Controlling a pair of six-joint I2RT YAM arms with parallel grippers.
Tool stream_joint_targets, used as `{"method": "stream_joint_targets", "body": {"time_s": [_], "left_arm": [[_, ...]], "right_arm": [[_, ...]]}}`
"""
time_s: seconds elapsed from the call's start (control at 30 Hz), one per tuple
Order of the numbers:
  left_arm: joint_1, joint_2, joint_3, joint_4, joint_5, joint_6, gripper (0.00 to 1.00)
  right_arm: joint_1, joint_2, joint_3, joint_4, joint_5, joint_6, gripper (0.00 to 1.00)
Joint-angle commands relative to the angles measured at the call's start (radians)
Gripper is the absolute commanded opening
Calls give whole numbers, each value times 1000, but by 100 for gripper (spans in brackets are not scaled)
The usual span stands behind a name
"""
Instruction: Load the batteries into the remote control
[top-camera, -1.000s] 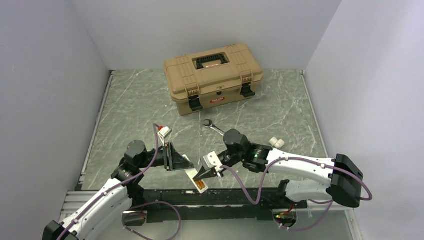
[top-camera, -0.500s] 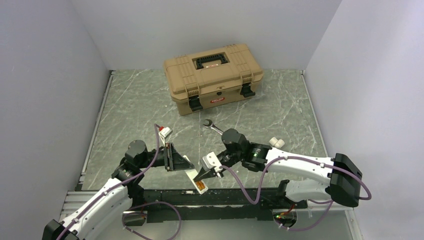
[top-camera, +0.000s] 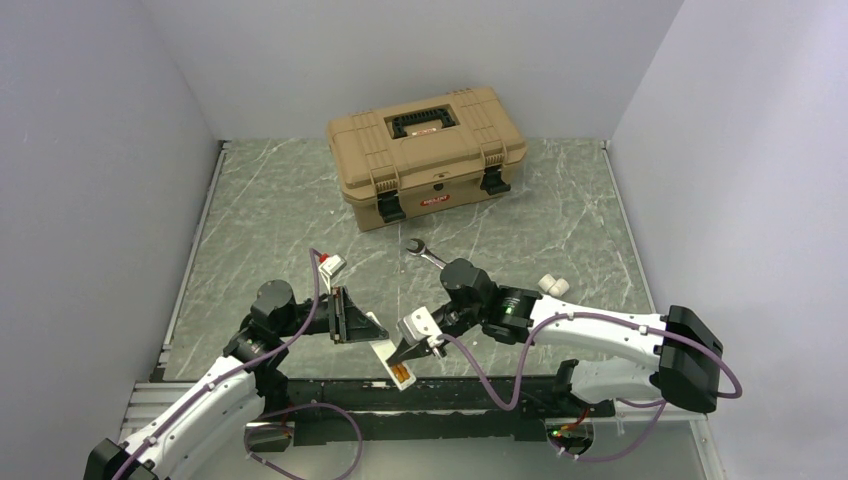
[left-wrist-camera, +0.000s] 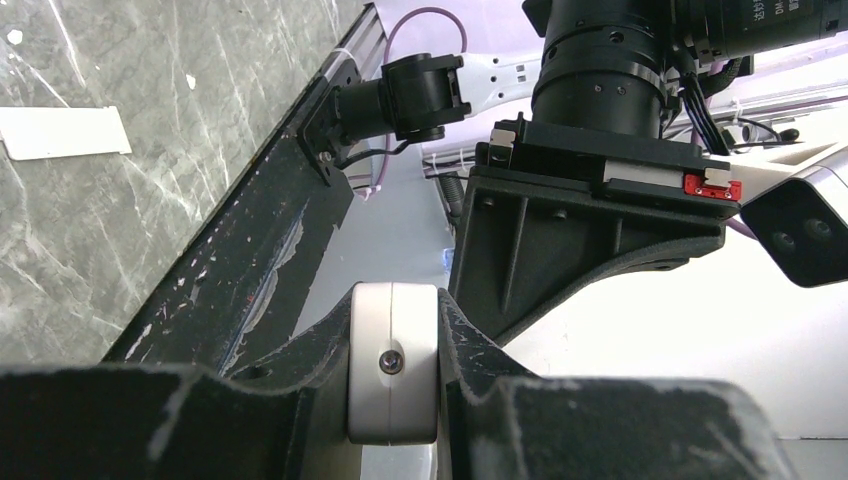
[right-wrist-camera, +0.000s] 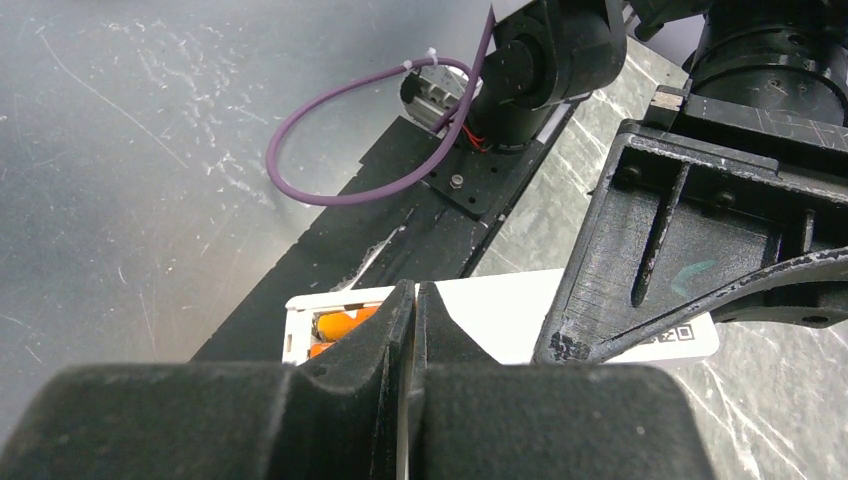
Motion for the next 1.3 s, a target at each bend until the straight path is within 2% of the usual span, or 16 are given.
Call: {"method": "stream_joint_targets", "body": {"time_s": [0.0, 1.27], "left_arm": [[5, -7, 36, 79, -6, -18, 0], [5, -2, 37, 121, -14, -42, 0]], "right_arm": [[23, -23, -14, -103, -40, -3, 4], [90, 10, -71, -160, 13, 25, 2]]}}
